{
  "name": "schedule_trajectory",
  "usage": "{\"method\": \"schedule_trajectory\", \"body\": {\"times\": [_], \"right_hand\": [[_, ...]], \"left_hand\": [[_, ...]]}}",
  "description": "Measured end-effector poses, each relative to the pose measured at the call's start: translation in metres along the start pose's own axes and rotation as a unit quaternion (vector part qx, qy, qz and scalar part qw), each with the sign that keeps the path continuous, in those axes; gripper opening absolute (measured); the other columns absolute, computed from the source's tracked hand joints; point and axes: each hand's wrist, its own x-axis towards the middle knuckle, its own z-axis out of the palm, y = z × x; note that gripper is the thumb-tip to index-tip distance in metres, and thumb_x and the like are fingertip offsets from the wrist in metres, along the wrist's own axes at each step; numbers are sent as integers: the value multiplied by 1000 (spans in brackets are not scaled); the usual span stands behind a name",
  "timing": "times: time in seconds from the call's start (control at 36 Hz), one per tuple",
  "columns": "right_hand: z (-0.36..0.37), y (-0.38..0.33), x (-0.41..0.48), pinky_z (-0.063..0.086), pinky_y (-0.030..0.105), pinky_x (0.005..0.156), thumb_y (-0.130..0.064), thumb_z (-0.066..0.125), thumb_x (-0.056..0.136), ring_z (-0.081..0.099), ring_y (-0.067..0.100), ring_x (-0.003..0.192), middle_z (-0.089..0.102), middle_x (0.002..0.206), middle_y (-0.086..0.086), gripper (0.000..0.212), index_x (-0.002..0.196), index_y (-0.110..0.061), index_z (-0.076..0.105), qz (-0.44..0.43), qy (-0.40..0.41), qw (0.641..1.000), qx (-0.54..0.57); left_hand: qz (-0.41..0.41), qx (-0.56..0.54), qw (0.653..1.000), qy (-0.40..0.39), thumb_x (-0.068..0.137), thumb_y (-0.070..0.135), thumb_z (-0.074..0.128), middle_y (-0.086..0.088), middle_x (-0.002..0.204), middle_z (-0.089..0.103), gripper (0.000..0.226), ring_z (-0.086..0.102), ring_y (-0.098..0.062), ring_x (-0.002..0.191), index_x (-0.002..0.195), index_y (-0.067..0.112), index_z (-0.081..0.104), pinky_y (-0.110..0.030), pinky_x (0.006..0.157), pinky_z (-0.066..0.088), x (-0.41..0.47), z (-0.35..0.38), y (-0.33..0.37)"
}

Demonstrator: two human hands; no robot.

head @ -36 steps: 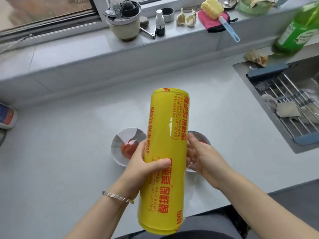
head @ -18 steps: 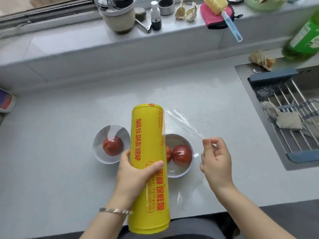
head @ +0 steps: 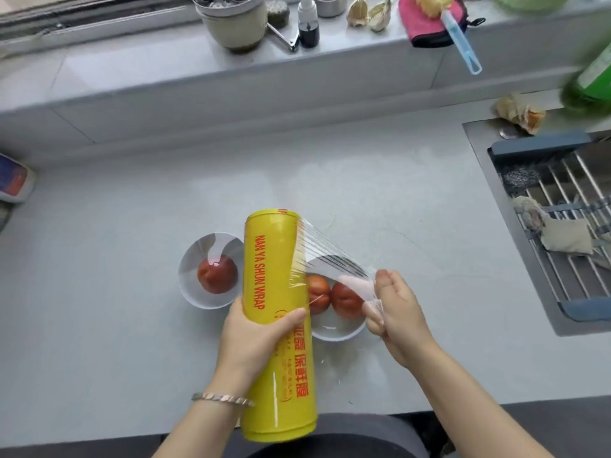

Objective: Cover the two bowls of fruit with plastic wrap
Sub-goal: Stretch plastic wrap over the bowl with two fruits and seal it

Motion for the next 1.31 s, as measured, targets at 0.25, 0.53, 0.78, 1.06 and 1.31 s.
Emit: {"method": "schedule_trajectory", "body": {"times": [0.25,0.53,0.78,1.06,1.31], "right_hand": [[43,-8,-17,22,16,34,-29,28,100,27,4,34,65,91,7,25,84,-14,41,55,-123,989,-65],[45,-20,-23,16,17,34,-29,26,101,22,4,31,67,108,10,29,77,-14,32,10,-87,995,-46],[37,-17,-30,17,14,31,-27,26,100,22,4,30,71,104,13,29,76,-12,30,8,-92,996,17],[17,-14,-24,16,15,34,-28,25,100,24,4,32,71,74,-4,27,78,-13,29,9,-96,995,3],[-11,-1,-11,28,16,44,-23,30,100,35,6,38,67,71,3,25,75,-19,36,-146,29,963,-223]], "left_hand": [[-17,-65,996,-59,34,60,82,-2,101,70,92,71,-22,85,113,23,53,-48,74,58,-1,-19,-2],[15,-164,973,-159,84,35,57,-1,115,64,47,67,-14,92,127,29,41,-33,72,56,7,-41,17],[-1,-275,876,-395,46,40,90,-13,117,66,84,65,-30,104,121,15,60,-39,78,56,22,-48,20],[9,-275,865,-419,39,42,92,-14,115,67,100,67,-28,98,124,10,51,-38,76,58,17,-24,26],[0,-199,904,-378,36,48,90,-18,109,68,106,69,-30,90,124,6,50,-37,70,57,10,-3,31]]}}
